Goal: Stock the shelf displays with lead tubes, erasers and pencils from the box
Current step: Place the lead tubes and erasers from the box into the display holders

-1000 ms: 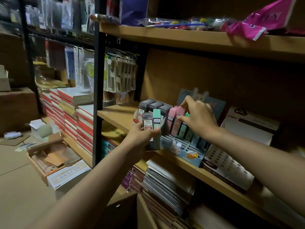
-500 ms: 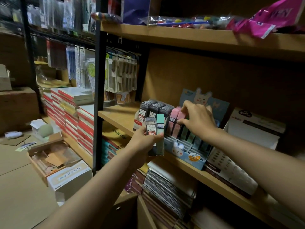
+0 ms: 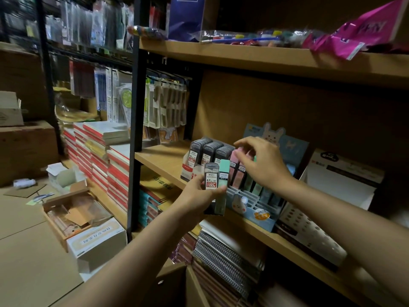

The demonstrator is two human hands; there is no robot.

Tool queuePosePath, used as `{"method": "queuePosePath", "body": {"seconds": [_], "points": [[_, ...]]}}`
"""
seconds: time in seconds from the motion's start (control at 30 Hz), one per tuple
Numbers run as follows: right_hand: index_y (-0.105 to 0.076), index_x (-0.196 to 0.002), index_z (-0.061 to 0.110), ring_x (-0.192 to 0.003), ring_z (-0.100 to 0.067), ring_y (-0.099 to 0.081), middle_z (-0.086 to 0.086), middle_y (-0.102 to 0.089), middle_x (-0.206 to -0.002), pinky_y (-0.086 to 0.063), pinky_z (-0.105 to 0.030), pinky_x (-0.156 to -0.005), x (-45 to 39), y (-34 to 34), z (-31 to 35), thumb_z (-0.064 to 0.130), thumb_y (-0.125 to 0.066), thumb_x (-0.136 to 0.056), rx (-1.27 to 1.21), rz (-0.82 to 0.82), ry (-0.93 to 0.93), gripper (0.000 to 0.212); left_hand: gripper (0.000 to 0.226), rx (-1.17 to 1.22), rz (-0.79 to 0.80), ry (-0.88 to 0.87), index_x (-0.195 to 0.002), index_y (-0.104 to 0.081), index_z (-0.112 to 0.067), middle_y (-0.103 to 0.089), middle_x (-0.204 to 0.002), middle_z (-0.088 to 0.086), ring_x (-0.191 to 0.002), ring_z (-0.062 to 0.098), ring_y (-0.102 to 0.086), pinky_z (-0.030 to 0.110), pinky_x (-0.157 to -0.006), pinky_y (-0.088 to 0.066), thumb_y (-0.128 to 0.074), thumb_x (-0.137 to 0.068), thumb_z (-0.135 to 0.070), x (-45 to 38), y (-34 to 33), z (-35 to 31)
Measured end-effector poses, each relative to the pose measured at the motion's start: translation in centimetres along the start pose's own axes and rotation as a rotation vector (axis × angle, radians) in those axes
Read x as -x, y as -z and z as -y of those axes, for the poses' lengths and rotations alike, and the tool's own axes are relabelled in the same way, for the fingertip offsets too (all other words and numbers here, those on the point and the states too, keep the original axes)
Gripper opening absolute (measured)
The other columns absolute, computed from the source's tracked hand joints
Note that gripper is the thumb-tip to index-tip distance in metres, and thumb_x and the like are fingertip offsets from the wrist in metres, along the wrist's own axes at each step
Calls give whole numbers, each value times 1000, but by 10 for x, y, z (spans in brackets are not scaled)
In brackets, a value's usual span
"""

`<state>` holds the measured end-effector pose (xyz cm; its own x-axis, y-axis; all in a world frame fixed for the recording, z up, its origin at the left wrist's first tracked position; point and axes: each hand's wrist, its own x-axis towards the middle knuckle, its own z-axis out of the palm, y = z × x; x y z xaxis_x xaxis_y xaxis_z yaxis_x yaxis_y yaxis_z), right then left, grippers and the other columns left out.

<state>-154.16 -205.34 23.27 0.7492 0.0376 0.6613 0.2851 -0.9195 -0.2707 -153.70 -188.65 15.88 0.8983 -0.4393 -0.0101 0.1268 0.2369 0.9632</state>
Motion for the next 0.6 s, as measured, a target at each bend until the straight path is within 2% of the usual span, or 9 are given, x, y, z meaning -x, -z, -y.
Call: {"method": "queuePosePath", "body": {"seconds": [0.03, 0.1, 0.2, 0.3, 0.37, 0.43, 0.5, 0.6], "points": [[-64, -112, 26, -78, 0, -60, 12, -62, -89, -40, -6, -64, 0, 0, 5, 31, -68, -89, -66, 65, -29, 24, 35, -8, 20, -8, -120, -57, -19, -67, -112, 6, -101, 22, -66, 50, -90, -54, -66, -87, -9, 0, 1, 0], [-60, -109, 30, -68, 4, -60, 13, -64, -83, -44, -8, -59, 1, 0, 12, 32, -75, -84, -151, 199, -115, 29, 38, -27, 50, -22, -122, -57, -19, -68, -113, 7, -104, 24, -66, 53, -93, -52, -67, -87, -10, 1, 2, -1], [-65, -96, 23, -74, -11, -67, 3, -68, -84, -56, -26, -68, -2, 2, 17, 26, -78, -81, -202, 298, -205, 21, 33, -56, 60, -40, -117, -59, -23, -67, -113, 7, -105, 23, -65, 52, -95, -51, -66, -87, -12, 1, 5, -2], [-68, -92, 16, -76, -19, -70, -1, -71, -83, -60, -29, -69, -11, 21, 13, 17, -77, -81, -237, 239, -225, 14, 21, -36, 36, -36, -113, -58, -23, -65, -111, 6, -101, 23, -63, 43, -87, -55, -60, -93, -18, -1, 5, -2], [-68, -90, 17, -73, -10, -70, 2, -71, -82, -58, -23, -64, -17, 41, 4, 19, -78, -80, -170, 150, -207, 15, 23, -16, -6, -18, -119, -54, -22, -61, -112, 8, -94, 22, -60, 35, -77, -54, -55, -97, -17, -3, 5, -1], [-67, -87, 21, -68, -1, -66, 9, -69, -79, -49, -15, -57, -16, 55, -5, 25, -79, -79, -19, 87, -171, 15, 26, -13, -23, 3, -123, -52, -21, -58, -111, 10, -91, 24, -59, 35, -76, -54, -52, -98, -13, -5, 5, 1], [-66, -85, 22, -71, -2, -63, 9, -67, -80, -47, -16, -60, -10, 58, -12, 27, -79, -80, 99, 58, -124, 15, 24, -22, -13, 6, -120, -53, -21, -59, -110, 11, -91, 24, -61, 35, -74, -56, -51, -98, -11, -6, 3, 4], [-67, -83, 17, -72, -9, -63, 4, -67, -79, -50, -23, -64, 1, 49, -18, 27, -79, -80, 157, 30, -64, 16, 25, -27, -14, -8, -120, -54, -16, -62, -106, 8, -89, 21, -64, 28, -61, -53, -53, -97, -9, -6, -5, 8]]}}
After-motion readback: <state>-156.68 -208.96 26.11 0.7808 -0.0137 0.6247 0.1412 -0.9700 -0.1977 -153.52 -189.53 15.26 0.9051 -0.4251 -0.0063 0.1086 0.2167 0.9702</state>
